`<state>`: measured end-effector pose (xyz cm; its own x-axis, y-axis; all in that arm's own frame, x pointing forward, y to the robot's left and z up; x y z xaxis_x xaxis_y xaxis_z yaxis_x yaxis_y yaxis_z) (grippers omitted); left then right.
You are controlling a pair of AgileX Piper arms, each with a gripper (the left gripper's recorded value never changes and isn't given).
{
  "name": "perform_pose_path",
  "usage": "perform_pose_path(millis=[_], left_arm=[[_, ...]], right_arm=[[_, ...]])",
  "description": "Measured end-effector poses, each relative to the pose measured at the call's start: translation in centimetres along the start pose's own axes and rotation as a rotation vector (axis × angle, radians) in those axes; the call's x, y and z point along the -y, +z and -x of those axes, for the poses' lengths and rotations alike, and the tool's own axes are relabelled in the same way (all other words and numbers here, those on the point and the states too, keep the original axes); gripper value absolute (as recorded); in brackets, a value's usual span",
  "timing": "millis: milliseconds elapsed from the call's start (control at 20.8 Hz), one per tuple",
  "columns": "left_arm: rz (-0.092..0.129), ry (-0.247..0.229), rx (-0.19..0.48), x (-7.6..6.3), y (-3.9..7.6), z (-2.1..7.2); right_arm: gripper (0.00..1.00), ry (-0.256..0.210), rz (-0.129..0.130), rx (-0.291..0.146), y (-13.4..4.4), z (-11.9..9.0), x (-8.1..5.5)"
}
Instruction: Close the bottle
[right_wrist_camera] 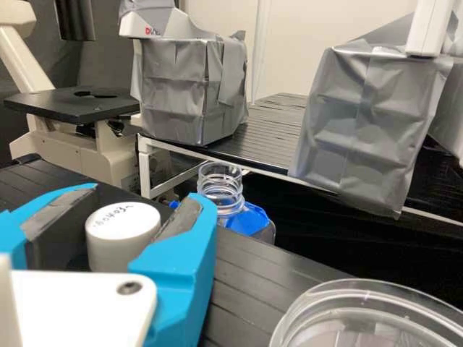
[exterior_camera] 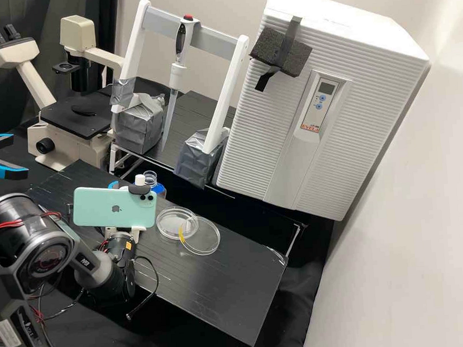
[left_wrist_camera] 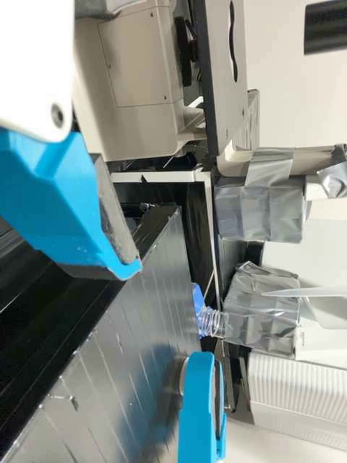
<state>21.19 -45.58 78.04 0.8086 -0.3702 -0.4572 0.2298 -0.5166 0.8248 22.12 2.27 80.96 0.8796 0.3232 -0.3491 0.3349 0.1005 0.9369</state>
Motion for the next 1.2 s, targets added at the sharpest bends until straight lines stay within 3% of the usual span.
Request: perform_pose_path(millis=[864, 1008, 1200], left_arm=[[0.000, 0.005, 0.000, 0.0, 0.1, -0.11], [0.000, 0.005, 0.000, 0.0, 0.1, -0.11], [0.000, 0.005, 0.000, 0.0, 0.1, -0.11]], right_arm=[[0.00, 0.018, -0.016, 0.015, 0.3, 0.0, -0.1], [0.00, 0.050, -0.007, 0.013, 0.2, -0.4, -0.9], [0.00, 0.130, 0.010, -0.016, -0.5, -1.5, -2.6]])
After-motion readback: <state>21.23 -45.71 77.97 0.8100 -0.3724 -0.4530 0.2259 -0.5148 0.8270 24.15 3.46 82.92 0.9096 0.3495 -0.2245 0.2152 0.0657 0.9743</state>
